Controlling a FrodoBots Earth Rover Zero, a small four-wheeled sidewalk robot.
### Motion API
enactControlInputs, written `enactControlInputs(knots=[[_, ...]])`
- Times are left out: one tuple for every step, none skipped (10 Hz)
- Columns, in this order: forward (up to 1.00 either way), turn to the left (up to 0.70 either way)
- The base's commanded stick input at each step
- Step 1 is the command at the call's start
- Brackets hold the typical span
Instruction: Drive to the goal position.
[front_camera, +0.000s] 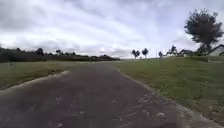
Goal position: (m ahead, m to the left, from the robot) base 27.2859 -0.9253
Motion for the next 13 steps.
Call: enactControlInputs(knots=[[0.09,0.01],[0.09,0.01],[0.09,0.01],[0.09,0.01],[0.09,0.01],[0.09,0.01],[0.09,0.01],[0.09,0.01],[0.09,0.01],[0.09,0.01],[0.09,0.01],[0.09,0.01],[0.09,0.01]])
